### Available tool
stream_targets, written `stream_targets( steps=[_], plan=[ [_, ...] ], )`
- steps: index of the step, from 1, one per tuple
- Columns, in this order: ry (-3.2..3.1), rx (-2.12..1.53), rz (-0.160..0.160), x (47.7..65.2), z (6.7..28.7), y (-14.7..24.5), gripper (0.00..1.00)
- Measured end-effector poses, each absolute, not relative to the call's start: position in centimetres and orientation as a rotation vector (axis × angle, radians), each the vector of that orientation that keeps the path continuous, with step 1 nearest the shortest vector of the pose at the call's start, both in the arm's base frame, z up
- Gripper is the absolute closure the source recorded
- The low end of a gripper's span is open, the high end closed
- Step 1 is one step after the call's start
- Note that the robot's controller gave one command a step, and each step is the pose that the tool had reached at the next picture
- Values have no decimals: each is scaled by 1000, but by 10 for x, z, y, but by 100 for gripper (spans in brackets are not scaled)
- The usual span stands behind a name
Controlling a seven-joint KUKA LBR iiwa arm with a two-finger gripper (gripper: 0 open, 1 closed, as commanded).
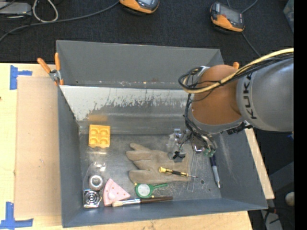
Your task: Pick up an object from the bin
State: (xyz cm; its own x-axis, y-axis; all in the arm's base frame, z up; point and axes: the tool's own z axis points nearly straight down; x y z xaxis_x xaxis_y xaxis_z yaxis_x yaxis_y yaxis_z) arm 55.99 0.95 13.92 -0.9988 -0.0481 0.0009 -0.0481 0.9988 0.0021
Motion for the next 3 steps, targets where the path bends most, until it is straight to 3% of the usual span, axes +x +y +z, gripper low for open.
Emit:
stream_targets(
  steps=[1, 2, 3],
  plan=[
    [-3096, 472, -9, 541, 135, 24, 0],
    [-3081, 536, -12, 530, 134, 35, 0],
    [-3029, 806, -14, 498, 77, 60, 100]
  ],
)
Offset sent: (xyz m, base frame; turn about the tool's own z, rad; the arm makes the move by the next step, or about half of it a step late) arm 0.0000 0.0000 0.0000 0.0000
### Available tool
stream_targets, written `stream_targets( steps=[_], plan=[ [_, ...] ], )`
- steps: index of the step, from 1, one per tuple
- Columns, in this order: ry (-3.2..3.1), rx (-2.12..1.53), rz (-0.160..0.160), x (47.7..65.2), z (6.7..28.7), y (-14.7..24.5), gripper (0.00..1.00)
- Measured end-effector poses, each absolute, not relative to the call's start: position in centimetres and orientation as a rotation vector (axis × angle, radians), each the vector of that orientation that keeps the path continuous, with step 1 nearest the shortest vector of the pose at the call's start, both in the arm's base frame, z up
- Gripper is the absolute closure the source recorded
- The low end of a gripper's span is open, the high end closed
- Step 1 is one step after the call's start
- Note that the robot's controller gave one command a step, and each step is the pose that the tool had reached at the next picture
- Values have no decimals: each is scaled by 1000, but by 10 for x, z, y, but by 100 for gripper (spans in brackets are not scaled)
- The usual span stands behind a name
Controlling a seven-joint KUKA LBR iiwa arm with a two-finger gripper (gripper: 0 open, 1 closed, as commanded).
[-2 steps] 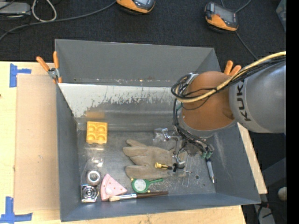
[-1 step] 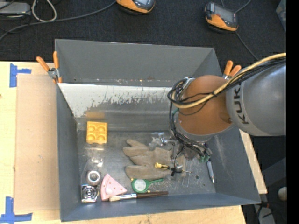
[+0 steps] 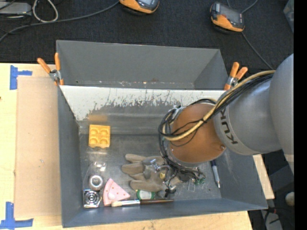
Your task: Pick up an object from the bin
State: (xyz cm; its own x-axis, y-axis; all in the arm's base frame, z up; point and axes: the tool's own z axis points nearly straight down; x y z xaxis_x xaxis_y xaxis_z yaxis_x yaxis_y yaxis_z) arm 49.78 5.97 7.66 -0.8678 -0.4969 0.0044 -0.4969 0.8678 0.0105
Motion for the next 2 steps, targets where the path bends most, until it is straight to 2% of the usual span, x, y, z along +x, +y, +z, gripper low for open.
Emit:
stream_targets(
  steps=[1, 2],
  plan=[
    [-3029, 807, -14, 498, 77, 60, 100],
    [-3042, 782, -15, 498, 159, 76, 100]
  ],
)
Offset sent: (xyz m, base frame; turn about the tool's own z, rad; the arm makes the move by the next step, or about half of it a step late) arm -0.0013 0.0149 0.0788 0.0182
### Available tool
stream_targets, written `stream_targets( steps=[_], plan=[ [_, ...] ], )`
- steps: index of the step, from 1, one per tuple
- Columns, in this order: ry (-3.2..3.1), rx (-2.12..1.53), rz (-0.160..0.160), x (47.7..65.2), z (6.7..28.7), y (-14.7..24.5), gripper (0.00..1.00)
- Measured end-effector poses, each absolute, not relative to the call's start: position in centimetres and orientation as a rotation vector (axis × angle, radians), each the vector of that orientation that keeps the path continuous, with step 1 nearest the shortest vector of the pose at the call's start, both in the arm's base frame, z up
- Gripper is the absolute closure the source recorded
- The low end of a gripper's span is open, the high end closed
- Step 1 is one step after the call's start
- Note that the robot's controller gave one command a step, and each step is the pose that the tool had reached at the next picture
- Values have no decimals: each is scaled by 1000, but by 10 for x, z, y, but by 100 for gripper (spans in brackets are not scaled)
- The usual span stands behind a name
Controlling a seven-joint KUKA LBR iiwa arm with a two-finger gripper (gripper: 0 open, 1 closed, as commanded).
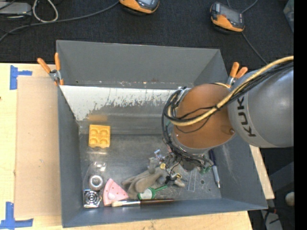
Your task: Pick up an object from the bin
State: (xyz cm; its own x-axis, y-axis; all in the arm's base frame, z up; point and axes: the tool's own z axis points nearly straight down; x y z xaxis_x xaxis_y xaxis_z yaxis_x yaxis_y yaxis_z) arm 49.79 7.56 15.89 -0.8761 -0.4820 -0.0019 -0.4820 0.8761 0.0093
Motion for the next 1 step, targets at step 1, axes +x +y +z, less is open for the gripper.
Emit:
stream_targets(
  steps=[1],
  plan=[
    [-3021, 793, -17, 500, 148, 62, 100]
  ],
)
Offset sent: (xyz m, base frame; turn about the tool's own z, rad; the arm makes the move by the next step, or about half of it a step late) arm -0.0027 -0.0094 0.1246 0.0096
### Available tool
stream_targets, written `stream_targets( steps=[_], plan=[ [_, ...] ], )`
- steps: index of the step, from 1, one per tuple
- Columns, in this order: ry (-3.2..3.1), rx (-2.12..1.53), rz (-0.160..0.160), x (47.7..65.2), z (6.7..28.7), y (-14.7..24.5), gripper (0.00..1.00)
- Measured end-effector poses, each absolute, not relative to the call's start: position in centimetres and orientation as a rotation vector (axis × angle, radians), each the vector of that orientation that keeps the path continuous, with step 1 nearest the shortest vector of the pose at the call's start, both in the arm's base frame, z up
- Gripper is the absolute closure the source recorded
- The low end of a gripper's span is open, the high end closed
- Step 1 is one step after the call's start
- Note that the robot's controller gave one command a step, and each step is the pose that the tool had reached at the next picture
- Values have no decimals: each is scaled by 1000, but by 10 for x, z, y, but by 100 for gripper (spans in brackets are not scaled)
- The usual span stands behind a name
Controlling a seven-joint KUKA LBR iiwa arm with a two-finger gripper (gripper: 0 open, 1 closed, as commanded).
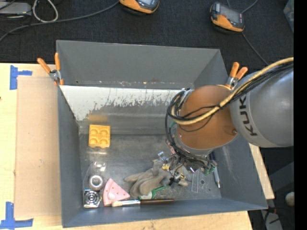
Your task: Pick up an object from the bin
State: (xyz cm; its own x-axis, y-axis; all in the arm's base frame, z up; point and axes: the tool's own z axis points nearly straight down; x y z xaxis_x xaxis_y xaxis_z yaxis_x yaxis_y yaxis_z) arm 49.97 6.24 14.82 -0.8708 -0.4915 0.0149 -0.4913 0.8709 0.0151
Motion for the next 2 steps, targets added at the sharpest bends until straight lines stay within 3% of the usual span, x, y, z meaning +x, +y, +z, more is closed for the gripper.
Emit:
stream_targets(
  steps=[1, 2],
  plan=[
    [-3031, 773, -18, 496, 251, 66, 100],
    [-3018, 770, -20, 495, 262, 73, 100]
  ],
)
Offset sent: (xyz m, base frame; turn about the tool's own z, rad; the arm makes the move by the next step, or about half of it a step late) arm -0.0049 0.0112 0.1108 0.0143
